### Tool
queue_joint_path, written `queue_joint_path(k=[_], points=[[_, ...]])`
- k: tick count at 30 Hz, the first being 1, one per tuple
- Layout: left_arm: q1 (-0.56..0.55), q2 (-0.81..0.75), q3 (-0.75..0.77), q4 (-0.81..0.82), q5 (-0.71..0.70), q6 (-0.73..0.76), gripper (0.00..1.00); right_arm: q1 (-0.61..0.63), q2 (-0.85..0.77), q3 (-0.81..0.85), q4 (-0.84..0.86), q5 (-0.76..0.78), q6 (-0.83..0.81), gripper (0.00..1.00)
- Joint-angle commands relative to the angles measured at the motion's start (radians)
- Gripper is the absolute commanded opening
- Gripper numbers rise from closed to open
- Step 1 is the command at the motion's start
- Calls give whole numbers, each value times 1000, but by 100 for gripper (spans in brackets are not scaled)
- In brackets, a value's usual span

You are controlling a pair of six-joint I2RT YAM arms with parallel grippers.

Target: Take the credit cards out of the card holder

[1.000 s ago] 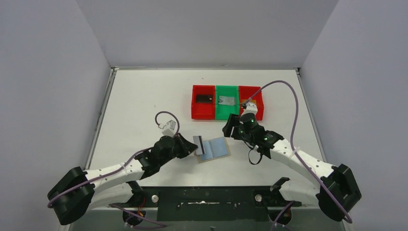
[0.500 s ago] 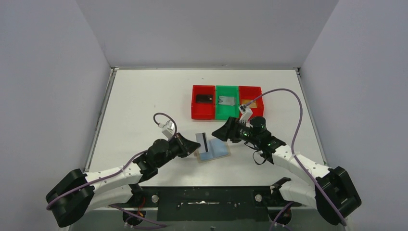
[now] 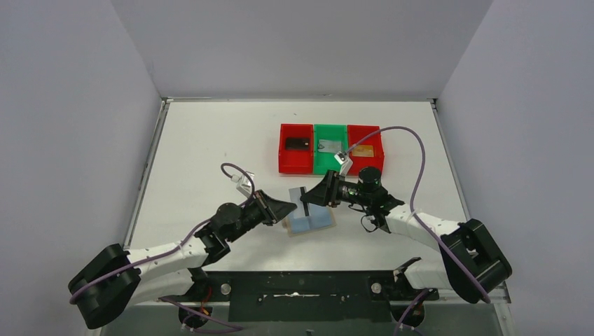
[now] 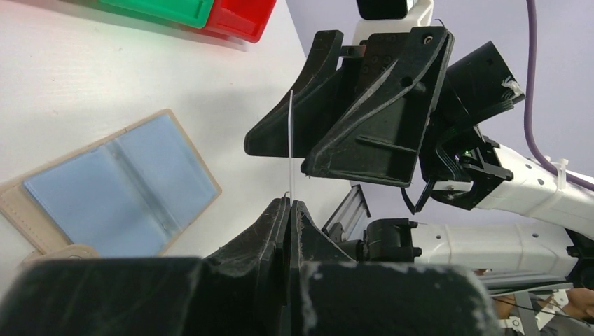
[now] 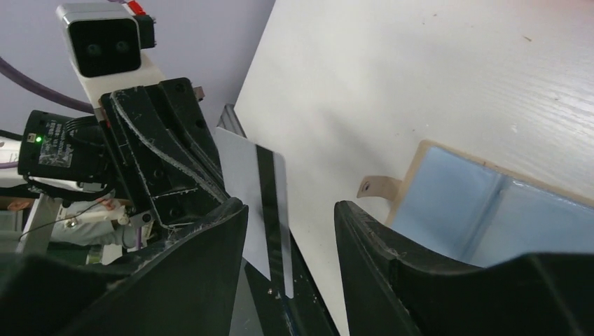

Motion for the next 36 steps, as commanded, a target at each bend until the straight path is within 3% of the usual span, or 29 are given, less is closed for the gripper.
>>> queue_joint_path(k=[1,6,21,31,35,36], points=[[8,12,13,111,18,-4,0,8,3,-6,154,-85,25,48],[22,14,0,137,24,-20,0,7,18,-15,243,-147,64,37],[67,48,-13,201,94,-54,0,4,2,-18,270,-161,65,7],[81,74,-32,241,110,-74,1,3,-8,-26,288,-164,61,0],[90,50,-53,231,92,-87,38,0,-33,-25,248,-141,36,0],[93,37,-55,214,85,-87,44,-3,-45,-23,217,-127,21,0]])
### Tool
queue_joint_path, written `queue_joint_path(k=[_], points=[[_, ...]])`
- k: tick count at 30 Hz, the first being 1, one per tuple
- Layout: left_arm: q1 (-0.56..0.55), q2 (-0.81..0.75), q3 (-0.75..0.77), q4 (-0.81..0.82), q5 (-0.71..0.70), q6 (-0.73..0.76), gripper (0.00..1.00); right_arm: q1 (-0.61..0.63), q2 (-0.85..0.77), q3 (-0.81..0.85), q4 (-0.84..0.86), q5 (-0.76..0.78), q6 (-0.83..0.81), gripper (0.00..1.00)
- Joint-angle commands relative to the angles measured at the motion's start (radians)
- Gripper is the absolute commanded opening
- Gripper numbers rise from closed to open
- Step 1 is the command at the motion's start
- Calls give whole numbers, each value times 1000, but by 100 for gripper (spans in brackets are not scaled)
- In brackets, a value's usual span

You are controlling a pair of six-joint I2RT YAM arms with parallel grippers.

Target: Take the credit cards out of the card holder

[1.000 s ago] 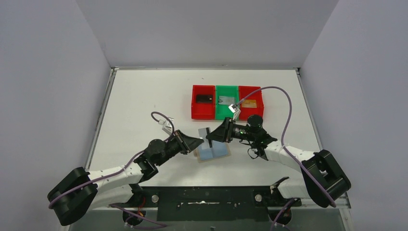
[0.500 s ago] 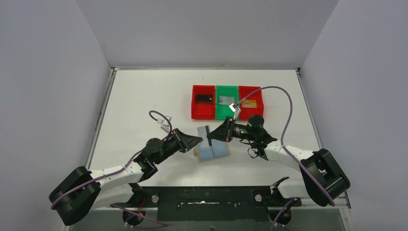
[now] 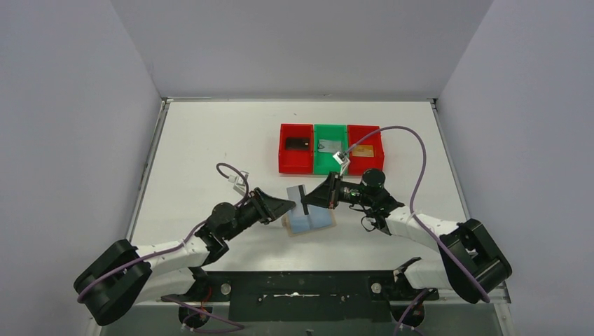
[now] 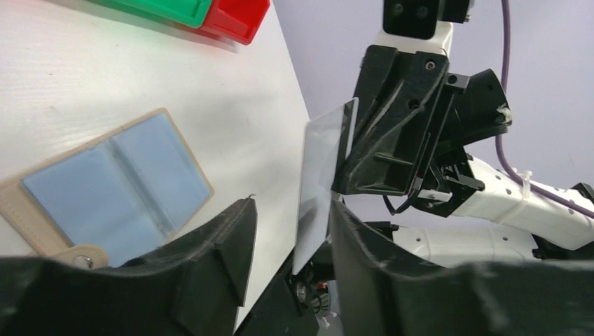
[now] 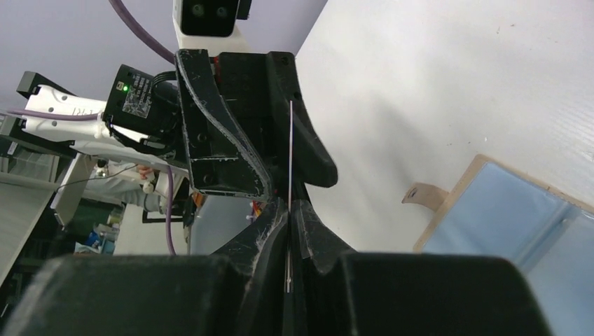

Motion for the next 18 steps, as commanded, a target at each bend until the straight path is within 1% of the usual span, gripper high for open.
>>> queue_joint_path(k=[1,3,5,7,9,11,14,18], points=[[15,-50,-10,26,-22,-6,48,0,-71,12,-27,30,-63,0],[19,-90,-4,-72,-45,7,56,-2,-97,32,-141,81,-125,0],[20,-137,13,-171,-68,27,59,-3,-124,57,-261,152,-196,0],[22,-187,44,-295,-93,52,61,-6,-154,102,-412,264,-283,0],[25,-229,93,-453,-128,92,64,-6,-182,131,-525,386,-363,0],[27,-256,159,-617,-166,150,67,-7,-205,147,-580,494,-421,0],[40,-260,282,-869,-258,243,75,-7,-225,172,-619,604,-503,0],[99,-216,441,-1080,-306,364,87,-7,-237,210,-652,700,-602,0]])
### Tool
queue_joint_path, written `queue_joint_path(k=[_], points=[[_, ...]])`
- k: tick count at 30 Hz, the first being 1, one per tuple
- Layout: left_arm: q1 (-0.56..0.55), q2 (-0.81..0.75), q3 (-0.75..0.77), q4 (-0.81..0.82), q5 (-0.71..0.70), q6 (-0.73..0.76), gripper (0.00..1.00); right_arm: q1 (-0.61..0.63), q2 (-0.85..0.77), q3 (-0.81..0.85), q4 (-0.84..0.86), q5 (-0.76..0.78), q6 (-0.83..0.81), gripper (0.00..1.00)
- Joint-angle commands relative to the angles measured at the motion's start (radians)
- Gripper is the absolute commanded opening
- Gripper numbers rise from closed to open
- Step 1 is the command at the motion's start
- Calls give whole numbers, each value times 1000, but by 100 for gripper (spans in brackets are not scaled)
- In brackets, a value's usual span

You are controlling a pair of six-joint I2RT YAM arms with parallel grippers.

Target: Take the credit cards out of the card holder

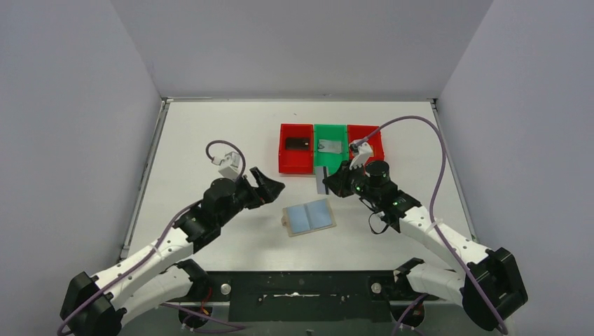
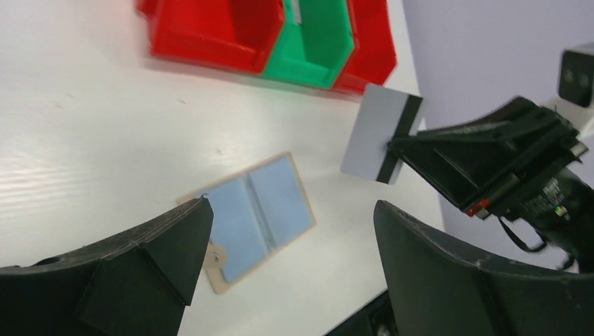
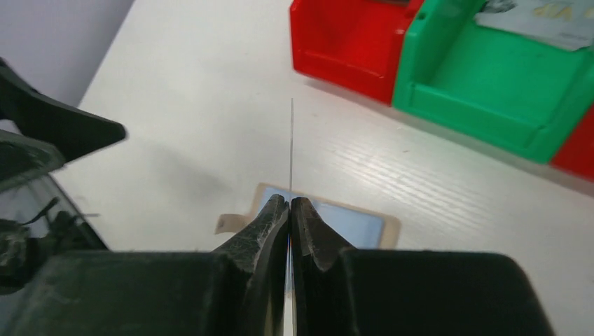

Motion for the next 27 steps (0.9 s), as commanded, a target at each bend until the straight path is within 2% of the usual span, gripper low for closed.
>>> queue_joint_path(k=[1,7,10,13,20,27], points=[[81,39,192,-323,-92,184,88,-5,-31,76,-54,210,-183,0],[307,187,463,-607,-35,353,90,-6,-34,101,-16,363,-366,1],[381,211,523,-670,-48,442,91,-7,-12,131,-6,417,-492,0],[435,182,490,-652,-69,479,91,-6,31,164,6,456,-627,0],[503,46,256,-451,-27,481,92,-21,194,291,-54,464,-847,0],[519,25,252,-499,-74,461,92,-37,421,480,-215,323,-1089,0]])
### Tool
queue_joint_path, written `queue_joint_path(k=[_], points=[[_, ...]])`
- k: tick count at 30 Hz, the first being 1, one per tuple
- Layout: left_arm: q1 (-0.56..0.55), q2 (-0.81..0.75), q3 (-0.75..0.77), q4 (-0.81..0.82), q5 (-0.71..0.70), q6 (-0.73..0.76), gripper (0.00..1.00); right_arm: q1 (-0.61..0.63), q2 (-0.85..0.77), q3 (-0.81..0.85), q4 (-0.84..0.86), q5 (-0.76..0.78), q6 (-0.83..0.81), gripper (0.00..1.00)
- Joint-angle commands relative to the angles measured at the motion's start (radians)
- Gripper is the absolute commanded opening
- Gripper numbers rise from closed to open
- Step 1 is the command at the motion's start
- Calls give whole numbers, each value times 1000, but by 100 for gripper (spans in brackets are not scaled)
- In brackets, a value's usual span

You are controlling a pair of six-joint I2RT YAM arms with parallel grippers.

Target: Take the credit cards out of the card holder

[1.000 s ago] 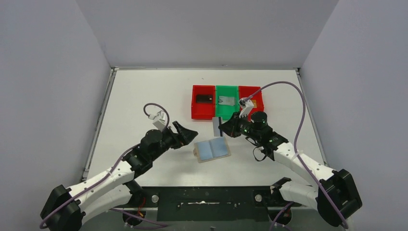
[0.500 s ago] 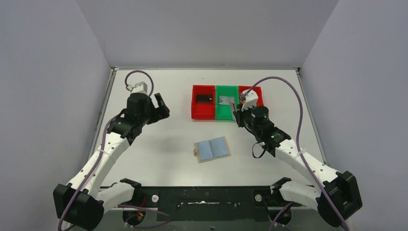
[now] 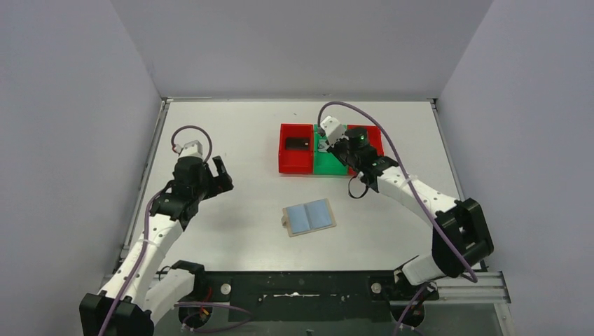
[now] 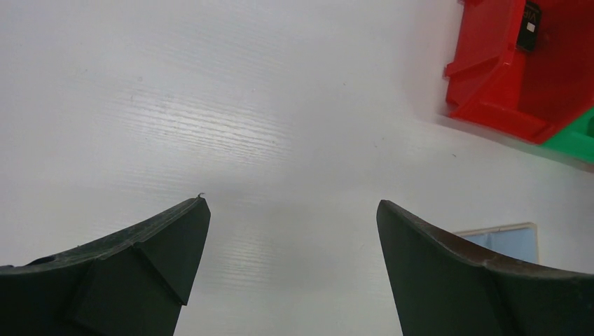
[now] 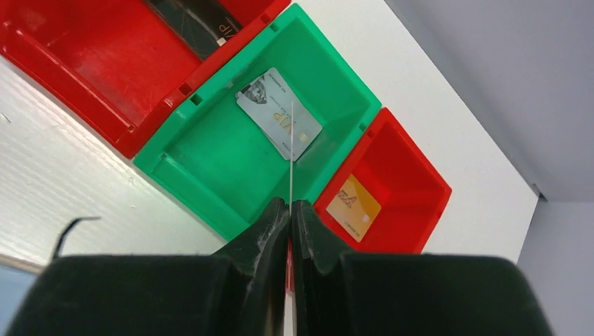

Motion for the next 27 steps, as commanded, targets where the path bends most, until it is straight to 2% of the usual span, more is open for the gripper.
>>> queue_joint_path(k=[1,4,6,23,27], points=[[6,-36,18,49,-33,7,92,-12,119,149,-123,-76,-227,0],[12,-46,25,39,-83,20,92,-14,205,221,-194,-78,-318,0],[19,-57,22,40,-93,24,92,-16,241,231,-172,-57,-353,0],[106,-62,12,75,13,42,93,-55,462,368,-125,-29,-632,0],[113,-64,10,76,14,44,93,-67,497,376,-90,-42,-675,3]])
